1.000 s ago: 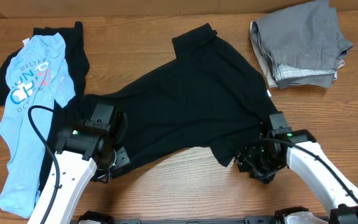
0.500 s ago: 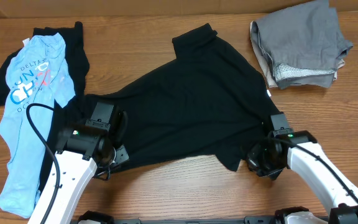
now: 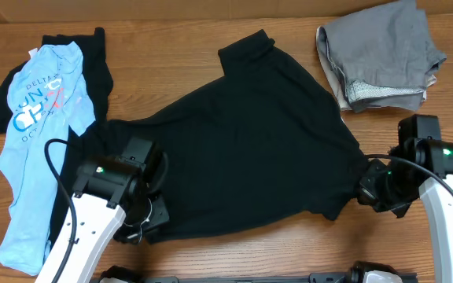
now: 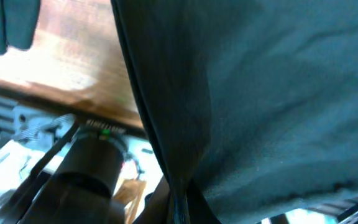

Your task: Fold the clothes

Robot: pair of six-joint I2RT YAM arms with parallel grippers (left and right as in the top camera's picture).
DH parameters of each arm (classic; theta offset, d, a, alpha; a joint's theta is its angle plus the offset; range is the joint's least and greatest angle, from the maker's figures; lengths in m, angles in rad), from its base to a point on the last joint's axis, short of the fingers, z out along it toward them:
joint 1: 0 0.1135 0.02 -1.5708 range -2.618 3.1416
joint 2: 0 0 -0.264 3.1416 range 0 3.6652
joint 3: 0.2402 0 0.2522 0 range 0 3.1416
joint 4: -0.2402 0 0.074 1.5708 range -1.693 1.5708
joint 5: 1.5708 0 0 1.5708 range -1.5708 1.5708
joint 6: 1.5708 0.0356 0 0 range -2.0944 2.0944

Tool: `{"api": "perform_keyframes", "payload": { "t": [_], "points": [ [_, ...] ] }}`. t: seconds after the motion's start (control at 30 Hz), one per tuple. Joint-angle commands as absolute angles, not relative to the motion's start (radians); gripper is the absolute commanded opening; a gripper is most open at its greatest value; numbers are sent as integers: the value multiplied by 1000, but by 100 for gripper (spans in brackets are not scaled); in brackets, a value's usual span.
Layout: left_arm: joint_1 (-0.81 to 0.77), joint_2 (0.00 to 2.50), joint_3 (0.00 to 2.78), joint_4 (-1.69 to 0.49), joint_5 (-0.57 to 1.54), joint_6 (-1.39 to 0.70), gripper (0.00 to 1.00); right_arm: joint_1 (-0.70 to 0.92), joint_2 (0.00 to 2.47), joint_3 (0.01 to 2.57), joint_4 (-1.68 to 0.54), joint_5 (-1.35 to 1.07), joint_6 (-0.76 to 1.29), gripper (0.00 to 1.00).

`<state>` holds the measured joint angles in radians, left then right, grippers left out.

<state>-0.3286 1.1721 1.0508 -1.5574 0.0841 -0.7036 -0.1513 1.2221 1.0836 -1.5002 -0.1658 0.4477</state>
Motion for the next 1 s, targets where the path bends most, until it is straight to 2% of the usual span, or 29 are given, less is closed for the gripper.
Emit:
{"api": "perform_keyframes", "payload": {
  "t": [0.0,0.17,0.33,0.8,0.97],
  "points": [
    [-379,1128,1061,-1618,98,-754,4,-159,1216,1108,-1505,-184,358,4],
    [-427,1054,1022,-1641,67,-872,4,-159,1219,1108,-1466,-184,343,4],
    [-431,1013,963,-1546,62,-905,4,-158,1262,1108,-1398,-216,343,4],
    [-429,1111,906,-1302,-54,-984,4,-102,1393,1108,-1026,-320,340,4],
    [-375,1146,906,-1273,-129,-995,4,-98,1464,1108,-902,-343,340,4]
  ]
}}
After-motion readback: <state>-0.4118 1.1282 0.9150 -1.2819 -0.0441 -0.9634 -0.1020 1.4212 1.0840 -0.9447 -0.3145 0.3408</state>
